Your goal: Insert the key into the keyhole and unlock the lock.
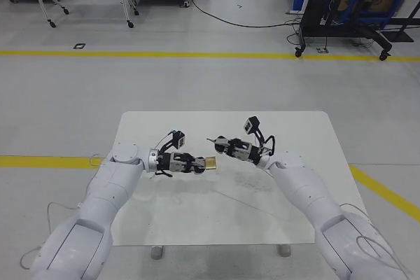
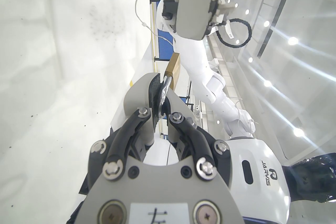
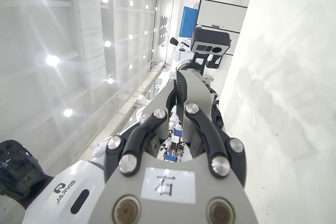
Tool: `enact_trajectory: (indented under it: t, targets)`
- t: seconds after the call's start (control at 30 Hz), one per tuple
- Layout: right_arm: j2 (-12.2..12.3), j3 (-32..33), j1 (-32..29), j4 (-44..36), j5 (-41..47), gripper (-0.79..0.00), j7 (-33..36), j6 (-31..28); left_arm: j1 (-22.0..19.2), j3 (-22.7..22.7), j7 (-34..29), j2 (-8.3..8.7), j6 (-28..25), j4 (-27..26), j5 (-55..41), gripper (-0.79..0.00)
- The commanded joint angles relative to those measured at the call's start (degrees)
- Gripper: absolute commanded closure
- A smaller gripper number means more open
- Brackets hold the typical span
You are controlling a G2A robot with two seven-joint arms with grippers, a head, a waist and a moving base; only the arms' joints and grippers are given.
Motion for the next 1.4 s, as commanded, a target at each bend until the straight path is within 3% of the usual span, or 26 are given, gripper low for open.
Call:
enact_trajectory:
  t: [0.0,0.23,0.4,0.53,0.77,0.97,1.2,1.37]
  targets:
    - [-0.54,-0.60,0.15,0.55,-0.63,0.000,-0.64,0.10,0.37,0.03,-0.04,0.21,0.05,-0.84,-0.44,0.000]
    - [-1.53,-0.31,0.47,2.38,1.02,0.000,1.94,0.11,-0.12,-0.20,-0.78,0.68,0.80,0.91,-2.00,0.000]
    - [-1.36,0.53,0.60,3.09,1.29,0.000,4.76,-0.47,-1.73,0.09,2.45,-0.13,4.65,5.19,-2.92,0.000]
    - [-1.09,0.59,0.45,2.66,-0.37,0.000,5.51,-0.31,-2.55,0.17,2.22,-0.55,4.36,6.68,-3.36,0.000]
    - [-1.01,1.97,1.05,2.63,-0.12,0.000,2.27,-0.98,-2.75,1.12,-1.09,-1.16,1.11,6.40,-2.42,0.000]
    - [-1.98,0.90,0.89,2.51,-2.15,0.000,-0.03,-0.77,-1.76,0.87,-1.60,-1.12,1.61,4.23,-4.07,0.000]
    - [-2.47,1.61,0.11,2.39,-0.14,0.000,3.12,-0.90,-2.24,1.18,-1.30,-1.28,2.17,5.81,-3.69,0.000]
    - [-1.93,2.75,-0.74,1.02,0.38,0.000,4.96,-0.87,-2.86,1.35,1.26,-1.90,5.54,7.68,-4.24,0.000]
